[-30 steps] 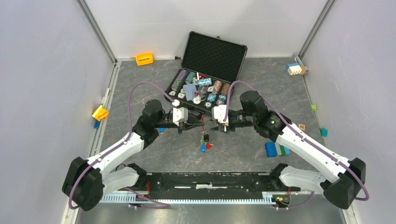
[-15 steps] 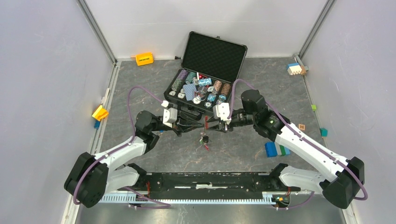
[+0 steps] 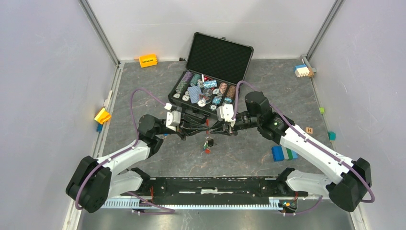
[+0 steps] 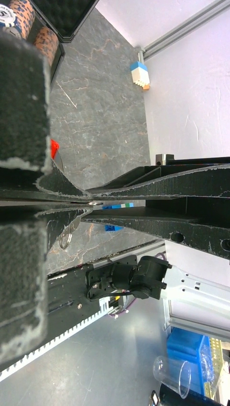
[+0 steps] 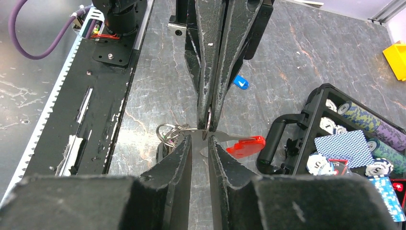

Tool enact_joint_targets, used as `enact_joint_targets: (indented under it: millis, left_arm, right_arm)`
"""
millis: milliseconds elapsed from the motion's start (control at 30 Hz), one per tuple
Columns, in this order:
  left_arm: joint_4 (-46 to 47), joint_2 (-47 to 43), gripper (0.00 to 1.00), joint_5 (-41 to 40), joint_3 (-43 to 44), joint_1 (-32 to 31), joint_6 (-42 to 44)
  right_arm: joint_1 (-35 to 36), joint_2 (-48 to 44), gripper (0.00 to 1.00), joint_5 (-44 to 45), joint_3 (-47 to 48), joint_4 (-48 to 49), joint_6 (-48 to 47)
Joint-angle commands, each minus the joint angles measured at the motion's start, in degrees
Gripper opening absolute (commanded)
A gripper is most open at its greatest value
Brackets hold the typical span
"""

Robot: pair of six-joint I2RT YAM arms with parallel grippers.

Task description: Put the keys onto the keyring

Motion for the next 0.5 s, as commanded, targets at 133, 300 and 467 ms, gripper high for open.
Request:
enact_joint_targets:
  millis: [133,300,467]
  left_arm:
    - [-0.1,0.2,0.02,0.3,0.1,-0.4,2.3]
    - [-1.0,0.1,0.02,0.5,0.1,-0.6,3.0]
    - [-1.3,0.1,0.02,0.4,0.2,-0.7,3.3]
  right_arm:
    - [-0.3,0.0,0.23,-1.2,3.1,1.7,1.1]
    - [-0.3,-0.2,0.23,-1.1,3.2,1.6,1.1]
    - [-0.3,0.0,0.21,-1.2,3.1,2.1,1.6]
